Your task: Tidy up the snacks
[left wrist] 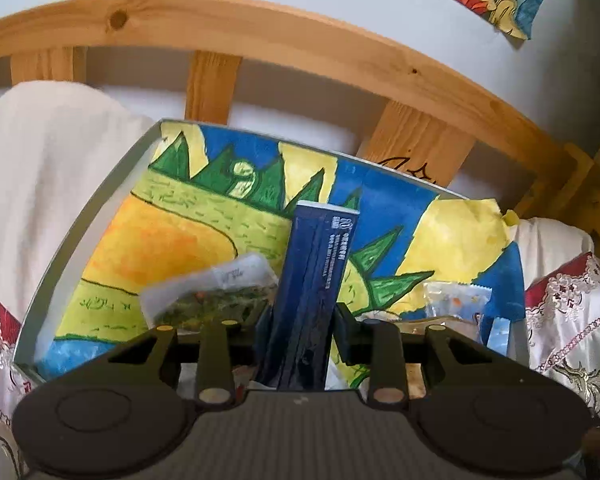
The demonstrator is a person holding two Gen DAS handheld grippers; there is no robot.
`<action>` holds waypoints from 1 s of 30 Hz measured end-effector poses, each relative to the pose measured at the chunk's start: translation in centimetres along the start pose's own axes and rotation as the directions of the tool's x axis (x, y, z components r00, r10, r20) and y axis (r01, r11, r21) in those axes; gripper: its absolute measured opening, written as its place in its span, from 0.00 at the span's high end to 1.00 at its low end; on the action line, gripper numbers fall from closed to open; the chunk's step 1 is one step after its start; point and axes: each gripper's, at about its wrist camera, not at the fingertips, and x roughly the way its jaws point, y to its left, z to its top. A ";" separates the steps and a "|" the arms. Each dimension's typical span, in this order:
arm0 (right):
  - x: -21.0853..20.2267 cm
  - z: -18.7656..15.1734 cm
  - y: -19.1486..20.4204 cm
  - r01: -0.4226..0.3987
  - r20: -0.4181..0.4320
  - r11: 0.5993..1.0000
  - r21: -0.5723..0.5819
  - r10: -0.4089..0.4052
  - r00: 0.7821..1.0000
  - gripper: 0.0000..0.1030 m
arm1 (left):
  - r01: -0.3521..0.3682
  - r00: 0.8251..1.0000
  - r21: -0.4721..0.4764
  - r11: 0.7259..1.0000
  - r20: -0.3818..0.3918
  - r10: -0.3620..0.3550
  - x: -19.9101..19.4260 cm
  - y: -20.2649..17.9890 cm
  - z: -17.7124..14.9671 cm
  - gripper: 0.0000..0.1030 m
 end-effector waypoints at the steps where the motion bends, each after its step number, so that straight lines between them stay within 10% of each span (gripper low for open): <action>1: 0.0 0.0 0.0 0.002 0.002 1.000 0.003 -0.002 1.000 0.38 | -0.002 1.000 0.000 1.000 0.001 0.002 0.0 0.0 -0.1 0.56; 5: -0.7 0.2 -0.2 0.018 0.025 1.000 0.023 -0.019 1.000 0.28 | -0.016 0.999 0.012 1.000 0.049 0.015 -1.1 0.0 -0.2 0.25; 12: -2.4 1.0 -0.8 0.067 0.079 0.994 0.082 -0.073 0.994 0.09 | -0.028 0.990 -0.008 1.000 0.138 0.028 -4.5 1.0 -0.1 0.06; 30: -11.5 2.2 1.1 0.043 0.225 0.986 0.163 -0.080 0.971 0.01 | -0.093 0.961 -0.022 0.995 0.261 0.095 -15.4 6.5 -4.6 0.01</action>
